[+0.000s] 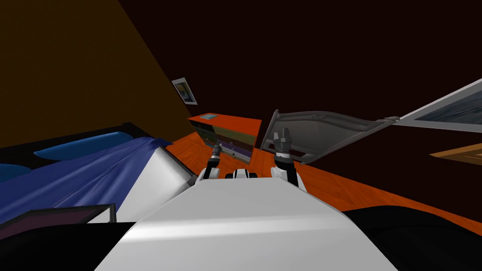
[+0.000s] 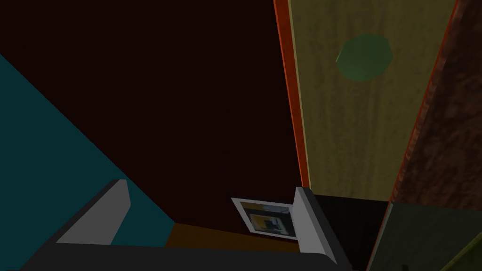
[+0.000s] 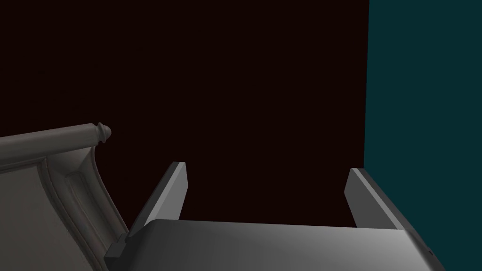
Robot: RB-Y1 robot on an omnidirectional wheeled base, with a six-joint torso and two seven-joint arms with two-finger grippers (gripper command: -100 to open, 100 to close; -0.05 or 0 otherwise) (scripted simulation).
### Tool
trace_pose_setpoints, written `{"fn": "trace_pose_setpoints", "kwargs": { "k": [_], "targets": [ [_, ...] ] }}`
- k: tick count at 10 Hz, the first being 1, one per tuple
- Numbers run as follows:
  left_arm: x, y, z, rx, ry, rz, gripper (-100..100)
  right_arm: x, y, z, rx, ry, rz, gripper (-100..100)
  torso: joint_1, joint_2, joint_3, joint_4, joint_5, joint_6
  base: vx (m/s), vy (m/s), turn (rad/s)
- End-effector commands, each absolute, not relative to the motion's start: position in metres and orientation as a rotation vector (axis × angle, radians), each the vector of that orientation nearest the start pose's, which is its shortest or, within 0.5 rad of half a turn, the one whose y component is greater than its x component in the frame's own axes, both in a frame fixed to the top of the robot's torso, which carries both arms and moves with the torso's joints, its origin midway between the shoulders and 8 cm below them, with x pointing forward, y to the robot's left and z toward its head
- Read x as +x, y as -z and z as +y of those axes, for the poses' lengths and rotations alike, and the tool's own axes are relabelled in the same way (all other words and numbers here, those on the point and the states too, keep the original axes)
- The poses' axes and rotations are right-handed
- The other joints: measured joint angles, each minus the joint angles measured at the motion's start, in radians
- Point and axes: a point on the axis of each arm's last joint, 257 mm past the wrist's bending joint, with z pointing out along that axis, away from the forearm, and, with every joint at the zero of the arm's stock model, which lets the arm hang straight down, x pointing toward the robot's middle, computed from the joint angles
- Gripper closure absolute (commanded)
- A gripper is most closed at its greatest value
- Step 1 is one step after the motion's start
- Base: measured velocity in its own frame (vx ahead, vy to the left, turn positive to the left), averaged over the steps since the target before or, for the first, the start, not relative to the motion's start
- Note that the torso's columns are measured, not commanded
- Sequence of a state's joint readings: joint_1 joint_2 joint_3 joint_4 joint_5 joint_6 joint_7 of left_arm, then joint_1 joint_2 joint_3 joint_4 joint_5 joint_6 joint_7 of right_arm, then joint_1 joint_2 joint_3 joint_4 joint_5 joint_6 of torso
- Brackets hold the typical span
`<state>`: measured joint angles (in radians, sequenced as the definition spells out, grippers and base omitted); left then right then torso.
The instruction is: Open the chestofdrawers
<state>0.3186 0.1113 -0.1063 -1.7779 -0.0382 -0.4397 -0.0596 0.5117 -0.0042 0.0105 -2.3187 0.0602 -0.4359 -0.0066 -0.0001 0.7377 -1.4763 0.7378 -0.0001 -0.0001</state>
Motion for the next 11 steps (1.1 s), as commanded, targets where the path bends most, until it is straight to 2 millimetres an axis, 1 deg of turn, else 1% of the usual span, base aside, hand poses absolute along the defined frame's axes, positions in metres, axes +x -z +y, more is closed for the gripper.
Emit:
{"fn": "trace_pose_setpoints", "kwargs": {
  "k": [1, 4, 5, 8, 11],
  "targets": [
    [0.448, 0.183, 0.22, -0.834, 1.239, 1.112, -100, 0.348, -0.025, -0.271, 0.651, -1.267, 0.672, 0, -0.001, 0.001, 0.001, 0.0, 0.0, 0.0, 0.09, -0.02, -0.061],
    [0.458, 0.208, 0.214, -0.855, 1.224, 1.174, -100, 0.348, -0.025, -0.271, 0.651, -1.267, 0.672, 0, 0.001, 0.0, 0.0, 0.0, 0.0, 0.0, 0.101, 0.0, -0.055],
    [0.458, 0.208, 0.214, -0.855, 1.224, 1.174, -100, 0.348, -0.025, -0.271, 0.651, -1.267, 0.672, 0, 0.0, 0.0, 0.0, 0.0, 0.0, 0.0, 0.066, 0.005, -0.02],
    [0.466, 0.234, 0.208, -0.877, 1.205, 1.238, -100, 0.348, -0.025, -0.271, 0.651, -1.267, 0.672, 0, 0.0, 0.0, 0.0, 0.0, 0.0, 0.0, 0.082, 0.004, -0.057],
    [0.473, 0.257, 0.201, -0.899, 1.188, 1.295, -100, 0.348, -0.025, -0.271, 0.651, -1.267, 0.672, 0, 0.001, -0.001, 0.0, 0.0, 0.0, 0.0, 0.115, 0.018, -0.055]
  ]
}}
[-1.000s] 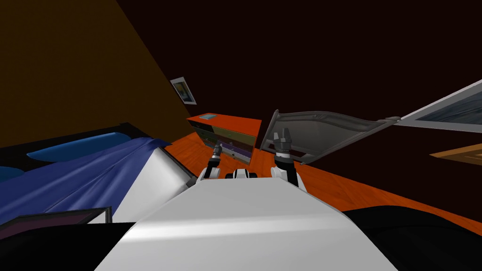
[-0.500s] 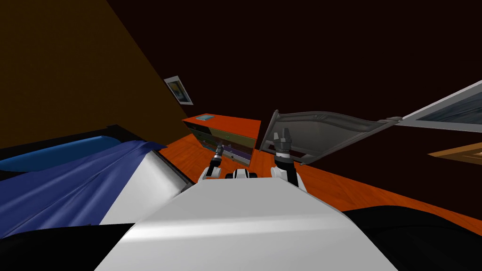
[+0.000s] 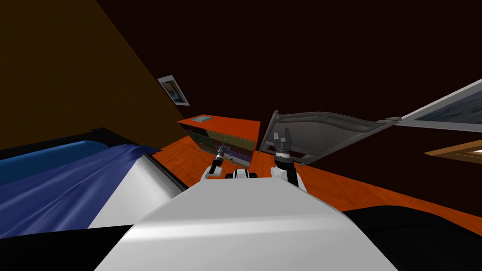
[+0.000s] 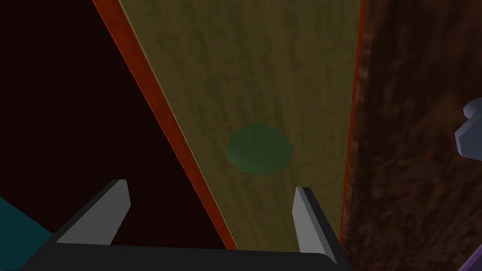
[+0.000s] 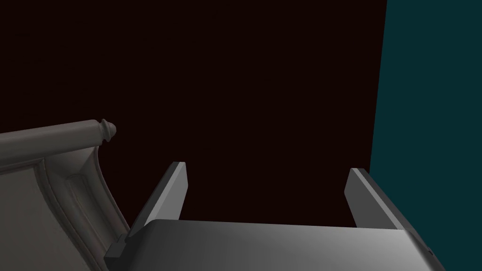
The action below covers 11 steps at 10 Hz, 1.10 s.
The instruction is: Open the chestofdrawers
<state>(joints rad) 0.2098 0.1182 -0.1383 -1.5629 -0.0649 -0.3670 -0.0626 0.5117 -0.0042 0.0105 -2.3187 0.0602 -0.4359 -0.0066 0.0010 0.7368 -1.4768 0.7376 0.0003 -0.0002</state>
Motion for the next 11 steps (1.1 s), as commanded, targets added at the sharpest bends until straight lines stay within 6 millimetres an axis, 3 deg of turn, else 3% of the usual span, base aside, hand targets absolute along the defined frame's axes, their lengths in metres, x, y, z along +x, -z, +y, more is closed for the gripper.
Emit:
{"fn": "trace_pose_setpoints", "kwargs": {
  "k": [1, 4, 7, 8, 11],
  "targets": [
    [0.475, 0.264, 0.2, -0.905, 1.183, 1.311, -100, 0.348, -0.025, -0.271, 0.651, -1.267, 0.672, 0, -0.001, 0.001, 0.001, 0.0, 0.0, 0.0, 0.095, 0.009, -0.049],
    [0.479, 0.283, 0.196, -0.918, 1.163, 1.361, -100, 0.348, -0.025, -0.271, 0.651, -1.267, 0.672, 0, -0.001, 0.002, 0.001, 0.001, 0.0, 0.0, 0.087, 0.004, -0.043],
    [0.481, 0.275, 0.196, -0.914, 1.168, 1.348, -100, 0.348, -0.025, -0.271, 0.651, -1.267, 0.672, 0, -0.002, 0.001, 0.001, 0.001, -0.001, 0.0, 0.058, -0.006, -0.011],
    [0.481, 0.275, 0.196, -0.916, 1.167, 1.349, 100, 0.348, -0.025, -0.271, 0.651, -1.267, 0.672, 0, -0.001, 0.002, 0.001, 0.0, 0.0, 0.0, 0.009, -0.001, 0.002],
    [0.478, 0.271, 0.196, -0.91, 1.174, 1.351, 100, 0.348, -0.025, -0.271, 0.651, -1.267, 0.672, 0, 0.002, 0.004, 0.003, -0.001, 0.002, 0.0, -0.129, 0.043, 0.02]
  ]
}}
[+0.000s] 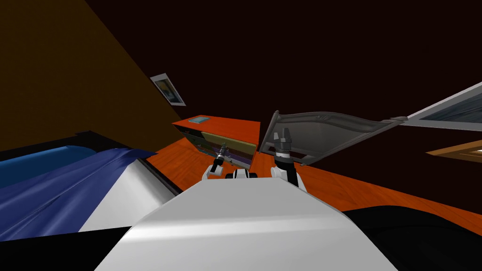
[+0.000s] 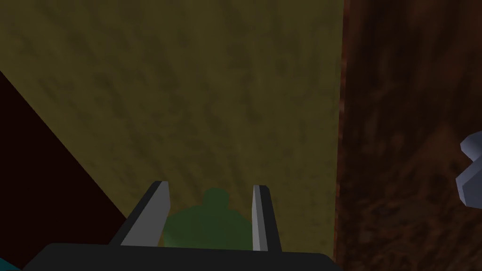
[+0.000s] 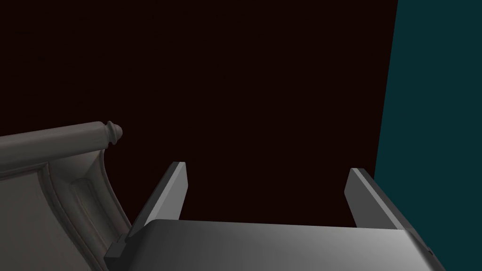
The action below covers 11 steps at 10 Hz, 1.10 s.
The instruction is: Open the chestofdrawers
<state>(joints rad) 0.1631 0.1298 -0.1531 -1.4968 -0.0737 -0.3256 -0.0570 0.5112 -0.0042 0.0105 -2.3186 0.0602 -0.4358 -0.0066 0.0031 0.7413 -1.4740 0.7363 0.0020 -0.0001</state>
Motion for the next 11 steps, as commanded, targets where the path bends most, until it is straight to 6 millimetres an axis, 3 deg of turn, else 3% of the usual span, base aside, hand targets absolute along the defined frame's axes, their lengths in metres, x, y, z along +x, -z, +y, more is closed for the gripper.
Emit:
{"fn": "trace_pose_setpoints", "kwargs": {
  "k": [1, 11],
  "targets": [
    [0.477, 0.27, 0.196, -0.909, 1.175, 1.352, 100, 0.348, -0.025, -0.271, 0.651, -1.267, 0.672, 0, 0.001, -0.001, -0.001, 0.0, 0.0, 0.0, -0.185, 0.073, 0.01],
    [0.462, 0.274, 0.195, -0.906, 1.185, 1.372, 100, 0.348, -0.025, -0.271, 0.651, -1.267, 0.672, 0, -0.001, -0.002, -0.001, 0.0, -0.001, -0.001, -0.151, 0.058, 0.019]
  ]
}}
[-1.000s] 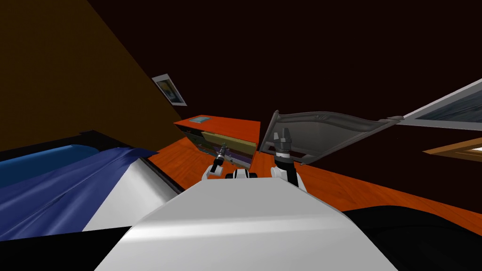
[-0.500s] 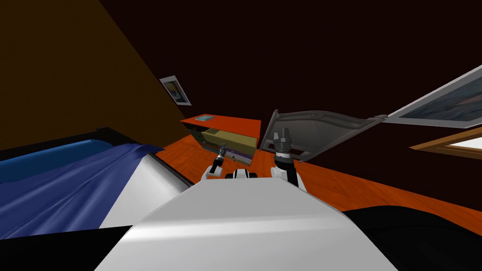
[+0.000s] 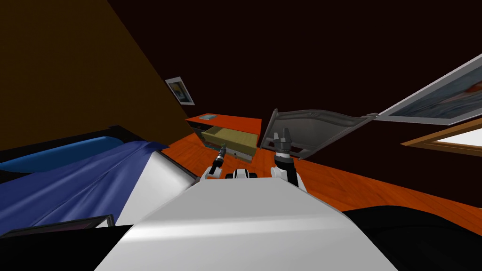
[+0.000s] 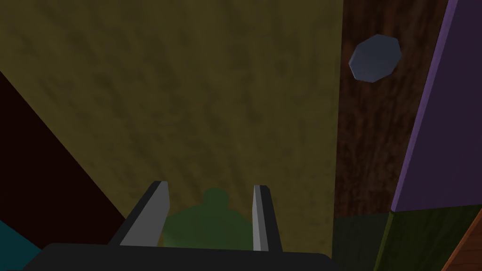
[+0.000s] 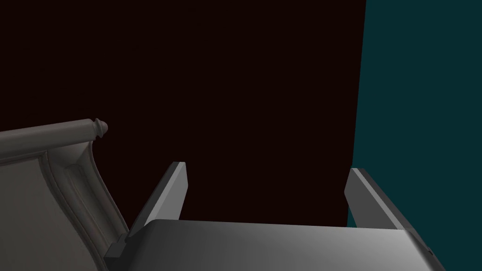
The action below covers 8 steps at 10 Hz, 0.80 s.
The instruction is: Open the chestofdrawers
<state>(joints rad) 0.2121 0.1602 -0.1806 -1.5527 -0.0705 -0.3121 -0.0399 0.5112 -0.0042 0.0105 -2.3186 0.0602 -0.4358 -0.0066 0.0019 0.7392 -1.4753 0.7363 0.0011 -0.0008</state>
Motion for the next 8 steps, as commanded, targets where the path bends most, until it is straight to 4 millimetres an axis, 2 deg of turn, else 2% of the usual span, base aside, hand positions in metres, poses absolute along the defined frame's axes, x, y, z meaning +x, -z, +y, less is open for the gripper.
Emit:
{"fn": "trace_pose_setpoints", "kwargs": {
  "k": [1, 4, 5, 8],
  "targets": [
    [0.46, 0.274, 0.195, -0.906, 1.187, 1.374, 100, 0.348, -0.025, -0.271, 0.651, -1.267, 0.672, 0, 0.001, 0.0, 0.001, 0.0, 0.0, 0.0, -0.184, 0.075, 0.025],
    [0.456, 0.274, 0.194, -0.901, 1.192, 1.375, 100, 0.348, -0.025, -0.271, 0.651, -1.267, 0.672, 0, -0.001, -0.005, -0.003, 0.0, -0.001, 0.0, -0.117, 0.049, 0.017],
    [0.466, 0.26, 0.197, -0.898, 1.193, 1.368, -100, 0.348, -0.025, -0.271, 0.651, -1.267, 0.672, 0, 0.0, -0.002, -0.001, 0.0, 0.0, 0.0, -0.102, 0.011, -0.037],
    [0.474, 0.249, 0.2, -0.899, 1.19, 1.367, -100, 0.348, -0.025, -0.271, 0.651, -1.267, 0.672, 0, -0.002, -0.008, -0.005, 0.0, -0.001, 0.0, -0.014, -0.014, -0.005]
  ]
}}
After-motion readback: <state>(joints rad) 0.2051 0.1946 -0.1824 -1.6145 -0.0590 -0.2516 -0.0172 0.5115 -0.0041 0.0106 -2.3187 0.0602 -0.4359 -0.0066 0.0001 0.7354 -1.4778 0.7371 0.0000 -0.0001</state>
